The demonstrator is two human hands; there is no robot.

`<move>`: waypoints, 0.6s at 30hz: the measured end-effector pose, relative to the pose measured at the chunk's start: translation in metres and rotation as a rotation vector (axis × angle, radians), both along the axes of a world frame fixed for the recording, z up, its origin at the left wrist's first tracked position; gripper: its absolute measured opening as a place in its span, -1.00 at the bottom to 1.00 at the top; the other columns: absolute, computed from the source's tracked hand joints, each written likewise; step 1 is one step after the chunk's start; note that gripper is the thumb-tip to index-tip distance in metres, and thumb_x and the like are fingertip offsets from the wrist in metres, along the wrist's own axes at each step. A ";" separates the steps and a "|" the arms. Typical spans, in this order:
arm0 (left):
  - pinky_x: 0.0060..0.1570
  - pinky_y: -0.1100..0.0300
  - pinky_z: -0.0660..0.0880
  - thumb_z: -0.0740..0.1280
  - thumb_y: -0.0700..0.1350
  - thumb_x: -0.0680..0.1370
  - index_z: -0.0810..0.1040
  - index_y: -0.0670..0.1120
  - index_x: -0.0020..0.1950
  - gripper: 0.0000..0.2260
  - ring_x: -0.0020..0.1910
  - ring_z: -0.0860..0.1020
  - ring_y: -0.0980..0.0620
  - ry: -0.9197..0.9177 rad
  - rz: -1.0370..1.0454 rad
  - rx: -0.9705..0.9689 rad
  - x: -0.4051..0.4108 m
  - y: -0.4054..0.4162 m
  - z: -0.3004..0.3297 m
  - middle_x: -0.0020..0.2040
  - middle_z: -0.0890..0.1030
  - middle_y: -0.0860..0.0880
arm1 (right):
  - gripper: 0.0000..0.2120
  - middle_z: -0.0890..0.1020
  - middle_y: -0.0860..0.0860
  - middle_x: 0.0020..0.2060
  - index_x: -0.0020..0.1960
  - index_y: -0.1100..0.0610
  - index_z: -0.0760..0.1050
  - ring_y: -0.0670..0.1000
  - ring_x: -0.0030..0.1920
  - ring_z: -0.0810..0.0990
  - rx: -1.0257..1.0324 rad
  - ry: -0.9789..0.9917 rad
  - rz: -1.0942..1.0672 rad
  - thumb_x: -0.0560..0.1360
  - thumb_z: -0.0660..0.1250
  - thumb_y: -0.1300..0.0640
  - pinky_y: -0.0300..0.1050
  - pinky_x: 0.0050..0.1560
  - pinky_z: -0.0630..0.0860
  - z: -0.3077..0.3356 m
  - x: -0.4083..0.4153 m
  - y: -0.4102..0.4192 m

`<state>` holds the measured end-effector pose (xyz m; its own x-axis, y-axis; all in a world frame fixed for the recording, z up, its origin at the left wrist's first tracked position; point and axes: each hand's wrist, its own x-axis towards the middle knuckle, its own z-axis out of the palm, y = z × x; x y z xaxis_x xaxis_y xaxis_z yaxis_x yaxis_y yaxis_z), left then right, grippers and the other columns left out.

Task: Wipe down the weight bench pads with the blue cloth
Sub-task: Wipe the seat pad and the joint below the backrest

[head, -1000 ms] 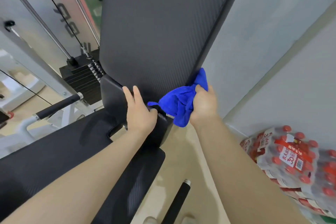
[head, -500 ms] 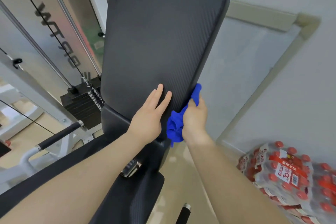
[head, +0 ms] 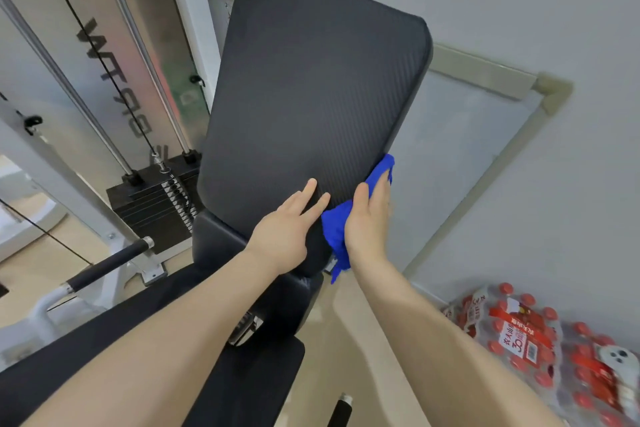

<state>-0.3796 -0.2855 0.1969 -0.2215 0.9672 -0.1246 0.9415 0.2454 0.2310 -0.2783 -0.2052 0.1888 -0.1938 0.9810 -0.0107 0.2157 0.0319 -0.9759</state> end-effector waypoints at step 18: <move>0.41 -0.04 0.18 0.41 -0.05 0.41 0.15 -0.18 0.49 -0.26 0.48 0.19 -0.20 0.199 -0.027 0.506 -0.002 0.084 0.081 0.52 0.14 -0.19 | -0.54 0.19 -0.06 0.48 0.52 0.09 0.03 -0.09 0.45 0.14 0.244 0.097 0.047 0.63 -0.02 0.13 -0.20 0.44 0.06 0.073 0.003 0.101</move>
<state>-0.3820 -0.2019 0.2778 -0.1672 0.9014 0.3995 0.9836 0.1248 0.1301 -0.2749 -0.1040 0.2620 -0.2282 0.9422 0.2455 0.1147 0.2764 -0.9542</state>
